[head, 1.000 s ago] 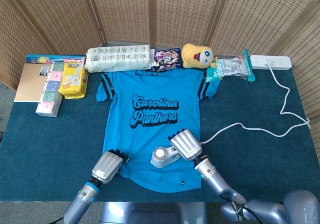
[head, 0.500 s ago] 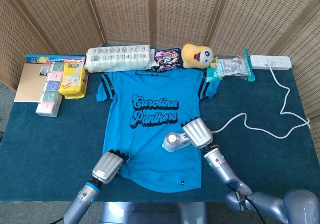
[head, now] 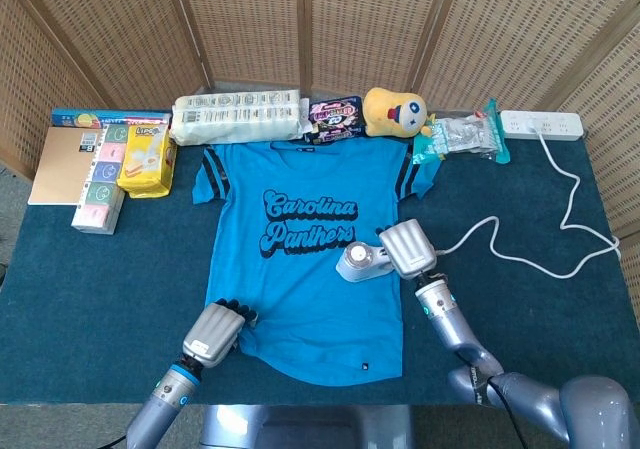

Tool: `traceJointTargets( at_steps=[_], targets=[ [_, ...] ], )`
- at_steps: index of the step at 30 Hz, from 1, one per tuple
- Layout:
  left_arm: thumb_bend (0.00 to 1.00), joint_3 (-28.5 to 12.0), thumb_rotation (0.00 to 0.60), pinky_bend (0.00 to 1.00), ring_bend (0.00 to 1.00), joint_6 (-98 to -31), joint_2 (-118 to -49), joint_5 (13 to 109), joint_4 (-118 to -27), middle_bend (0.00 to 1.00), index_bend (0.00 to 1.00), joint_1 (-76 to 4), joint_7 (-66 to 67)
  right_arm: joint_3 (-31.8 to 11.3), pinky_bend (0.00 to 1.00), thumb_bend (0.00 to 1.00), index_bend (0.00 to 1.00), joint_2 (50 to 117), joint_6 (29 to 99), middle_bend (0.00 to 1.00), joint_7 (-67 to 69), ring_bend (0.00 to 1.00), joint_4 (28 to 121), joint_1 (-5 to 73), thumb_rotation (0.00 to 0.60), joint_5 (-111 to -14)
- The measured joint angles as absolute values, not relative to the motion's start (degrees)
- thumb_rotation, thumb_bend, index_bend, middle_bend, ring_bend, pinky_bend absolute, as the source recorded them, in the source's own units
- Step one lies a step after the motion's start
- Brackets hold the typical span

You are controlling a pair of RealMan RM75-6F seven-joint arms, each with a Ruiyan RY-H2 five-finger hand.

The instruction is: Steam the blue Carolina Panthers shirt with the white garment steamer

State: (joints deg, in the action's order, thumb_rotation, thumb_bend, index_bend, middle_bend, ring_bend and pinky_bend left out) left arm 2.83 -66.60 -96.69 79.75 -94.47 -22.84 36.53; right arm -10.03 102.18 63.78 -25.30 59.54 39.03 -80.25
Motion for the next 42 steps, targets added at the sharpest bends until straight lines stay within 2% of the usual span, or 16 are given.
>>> traceJointTargets(
  at_steps=[22, 30, 42],
  targets=[
    [0.60, 3.15, 0.600, 0.46, 0.42, -66.87, -96.40, 80.28, -93.88, 0.49, 0.47, -22.48, 35.16, -7.93, 0.66, 0.29, 0.74, 103.55, 65.14, 0.72, -26.97, 0.73, 66.97, 39.43, 0.600, -82.67],
    [0.60, 3.08, 0.600, 0.46, 0.42, -66.60, -96.70, 80.22, -93.78, 0.49, 0.47, -22.56, 35.31, -8.44, 0.66, 0.29, 0.74, 102.67, 65.40, 0.72, -28.29, 0.73, 64.62, 38.77, 0.600, -81.34],
    [0.60, 3.04, 0.600, 0.46, 0.42, -66.47, -96.99, 80.16, -93.86, 0.49, 0.47, -22.63, 35.79, -12.18, 0.68, 0.29, 0.74, 102.99, 64.17, 0.72, -31.60, 0.73, 57.88, 38.11, 0.600, -74.40]
  ],
)
